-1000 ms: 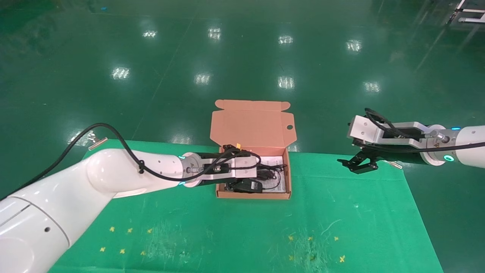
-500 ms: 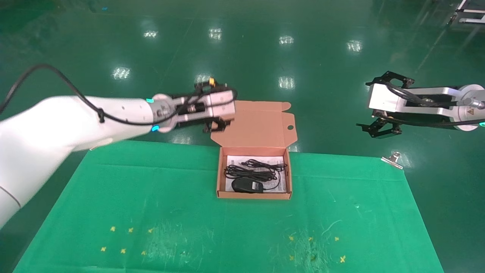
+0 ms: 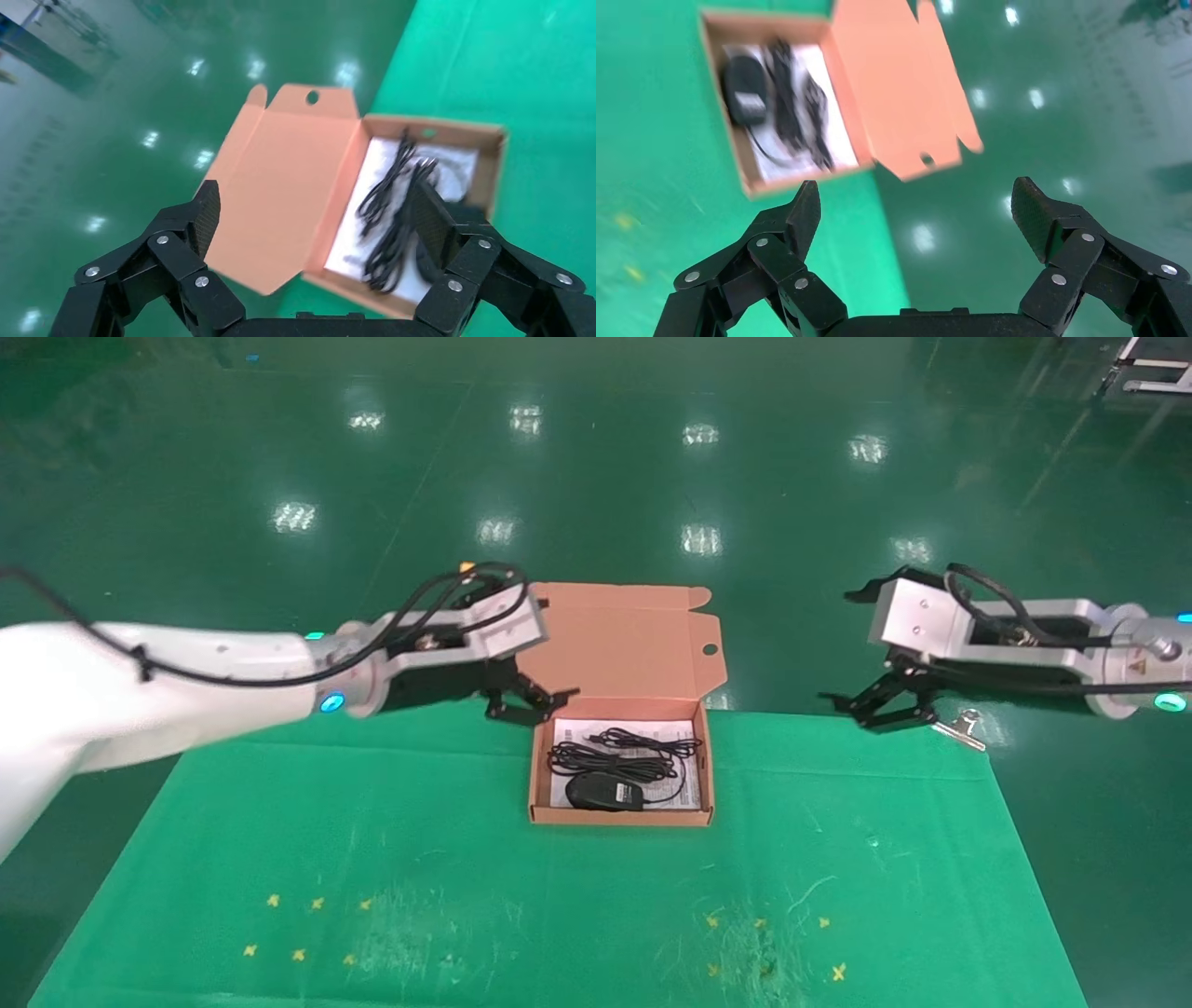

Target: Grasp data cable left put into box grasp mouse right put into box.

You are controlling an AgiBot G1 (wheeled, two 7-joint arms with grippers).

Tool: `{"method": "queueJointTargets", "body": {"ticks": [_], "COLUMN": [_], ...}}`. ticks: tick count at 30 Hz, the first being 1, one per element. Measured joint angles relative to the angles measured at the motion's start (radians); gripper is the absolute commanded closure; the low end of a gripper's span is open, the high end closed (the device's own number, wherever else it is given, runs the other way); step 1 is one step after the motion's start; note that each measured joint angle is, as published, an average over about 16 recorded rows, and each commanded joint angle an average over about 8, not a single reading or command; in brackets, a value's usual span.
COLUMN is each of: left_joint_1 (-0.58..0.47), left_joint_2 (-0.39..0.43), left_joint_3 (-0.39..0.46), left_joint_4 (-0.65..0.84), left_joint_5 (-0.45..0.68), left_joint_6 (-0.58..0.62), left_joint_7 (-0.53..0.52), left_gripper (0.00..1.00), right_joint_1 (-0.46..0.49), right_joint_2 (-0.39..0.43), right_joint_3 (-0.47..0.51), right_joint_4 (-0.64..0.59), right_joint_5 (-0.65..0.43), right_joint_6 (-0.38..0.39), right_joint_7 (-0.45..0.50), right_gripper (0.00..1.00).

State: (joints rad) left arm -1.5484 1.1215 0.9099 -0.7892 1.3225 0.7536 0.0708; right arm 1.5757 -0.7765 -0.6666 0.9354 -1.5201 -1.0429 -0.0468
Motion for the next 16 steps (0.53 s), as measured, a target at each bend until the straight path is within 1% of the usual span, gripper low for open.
{"method": "queueJointTargets", "body": {"ticks": [9,16], "left_joint_1": [0.088,0.123], "left_joint_2": [-0.095,-0.133], "left_joint_3": [-0.117,-0.164], "left_joint_4": [-0.092,-0.129], "left_joint_5": [-0.110,-0.154], "left_joint_6": [0.138,0.193], "left_joint_7": [-0.048,-0.067], "left_gripper": [0.00,0.00], "right_joint_1": [-0.092,-0.128], "right_joint_2": [0.030,0.042], "right_joint_3": [0.071,0.099], "right_joint_4": [0.064,0.089], "right_joint_5": [0.144,0.201], "right_joint_6": [-0.083,-0.115], "right_joint_7": [0.043,0.060], "right_gripper": [0.00,0.00]}}
